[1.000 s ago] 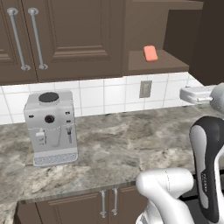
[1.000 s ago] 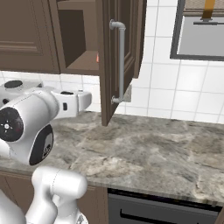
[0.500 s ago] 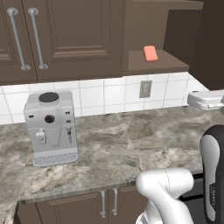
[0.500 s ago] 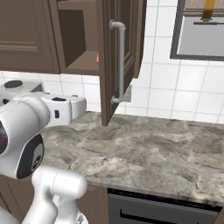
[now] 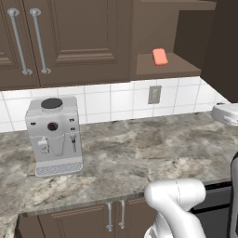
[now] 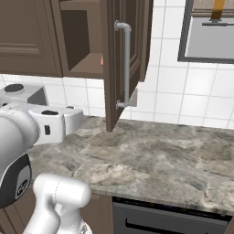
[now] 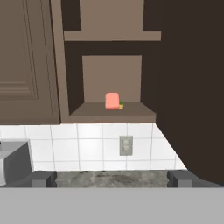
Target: Pick up the sponge and bar soap from the sink, and place them back in the cabinet, and close the cabinet door.
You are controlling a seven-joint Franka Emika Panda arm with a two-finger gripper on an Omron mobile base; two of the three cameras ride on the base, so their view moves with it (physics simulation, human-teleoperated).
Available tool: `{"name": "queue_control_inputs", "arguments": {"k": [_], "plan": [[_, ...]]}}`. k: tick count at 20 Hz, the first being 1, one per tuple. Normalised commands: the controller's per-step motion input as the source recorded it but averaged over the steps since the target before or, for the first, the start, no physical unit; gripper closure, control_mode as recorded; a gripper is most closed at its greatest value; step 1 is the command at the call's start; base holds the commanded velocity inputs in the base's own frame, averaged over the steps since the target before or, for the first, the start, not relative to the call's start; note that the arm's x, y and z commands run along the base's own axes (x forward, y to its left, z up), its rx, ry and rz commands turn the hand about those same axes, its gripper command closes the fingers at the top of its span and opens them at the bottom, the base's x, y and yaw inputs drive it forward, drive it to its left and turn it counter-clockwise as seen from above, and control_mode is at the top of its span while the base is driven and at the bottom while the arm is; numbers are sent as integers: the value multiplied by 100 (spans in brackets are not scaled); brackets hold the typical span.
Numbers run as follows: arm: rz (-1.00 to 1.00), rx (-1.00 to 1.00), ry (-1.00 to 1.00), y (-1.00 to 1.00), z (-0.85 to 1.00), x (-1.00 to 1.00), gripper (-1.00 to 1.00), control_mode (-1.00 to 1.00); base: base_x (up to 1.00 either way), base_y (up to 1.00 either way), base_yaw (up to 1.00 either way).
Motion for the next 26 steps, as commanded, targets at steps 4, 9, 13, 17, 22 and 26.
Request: {"name": "queue_control_inputs", "arguments": {"k": [4,9,13,17,22,26], "plan": [[0,0,-6,-5,0,-28,-100,-100,0,0,0],[0,0,-6,-20,0,-13,-100,-100,0,0,0],[0,0,-6,-23,0,-14,-100,-100,0,0,0],[0,0,-5,-19,0,-14,-100,-100,0,0,0],[0,0,-2,-18,0,-7,-100,-100,0,0,0],[0,0,0,-23,0,0,-100,-100,0,0,0]]}}
